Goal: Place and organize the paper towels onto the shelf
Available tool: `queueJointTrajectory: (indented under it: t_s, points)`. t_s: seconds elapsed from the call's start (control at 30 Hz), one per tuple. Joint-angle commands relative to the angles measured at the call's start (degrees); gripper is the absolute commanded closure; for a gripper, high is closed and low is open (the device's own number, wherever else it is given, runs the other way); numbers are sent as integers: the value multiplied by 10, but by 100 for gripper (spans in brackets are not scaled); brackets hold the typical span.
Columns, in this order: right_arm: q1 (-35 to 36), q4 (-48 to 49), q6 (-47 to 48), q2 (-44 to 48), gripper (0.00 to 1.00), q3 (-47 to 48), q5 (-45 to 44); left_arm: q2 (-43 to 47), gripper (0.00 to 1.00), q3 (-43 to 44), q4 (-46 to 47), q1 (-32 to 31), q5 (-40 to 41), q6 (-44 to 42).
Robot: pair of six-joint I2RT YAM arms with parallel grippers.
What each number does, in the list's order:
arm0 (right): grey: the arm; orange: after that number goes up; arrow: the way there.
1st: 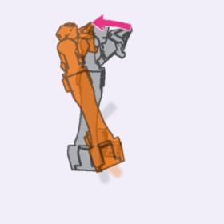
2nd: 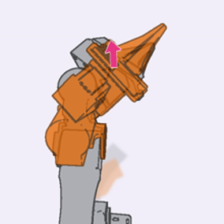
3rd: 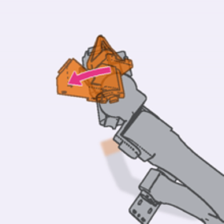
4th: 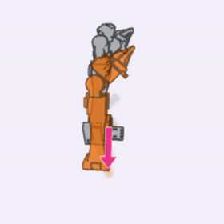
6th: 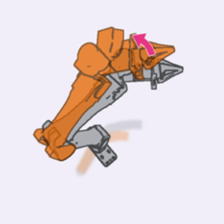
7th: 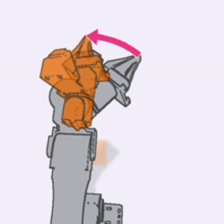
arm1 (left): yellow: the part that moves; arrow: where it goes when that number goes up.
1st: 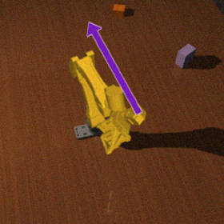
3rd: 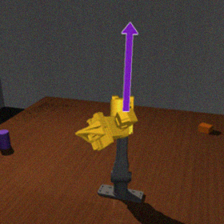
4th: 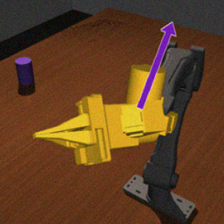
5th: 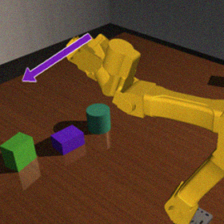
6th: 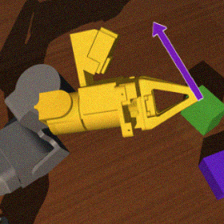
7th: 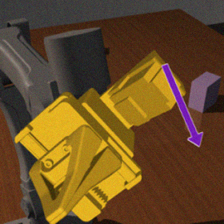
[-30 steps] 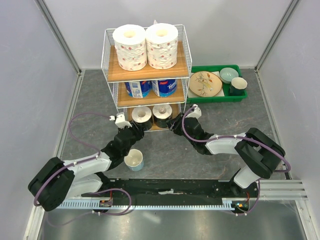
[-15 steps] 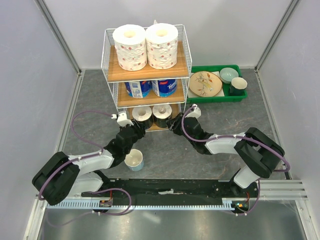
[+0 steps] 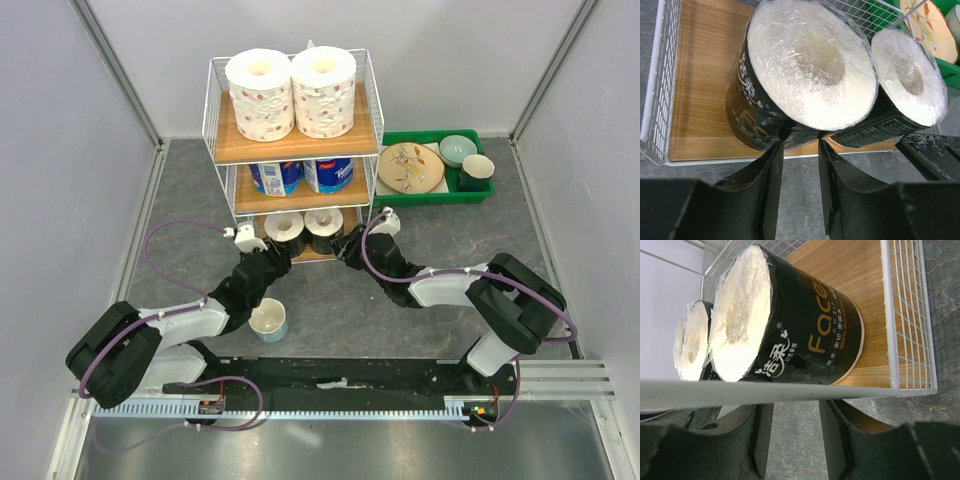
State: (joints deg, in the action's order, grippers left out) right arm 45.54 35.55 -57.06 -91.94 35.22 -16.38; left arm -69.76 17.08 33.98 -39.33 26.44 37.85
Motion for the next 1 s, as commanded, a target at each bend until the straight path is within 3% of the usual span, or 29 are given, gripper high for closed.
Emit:
queueJointTrajectory:
  t_s: [0.0,0.97]
  points:
    - [3,20,7,0,52,18,2,-6,59,22,32,3,12,-20]
    - [3,13,10,4,52,19,10,-14,59,29,32,3,16,-15]
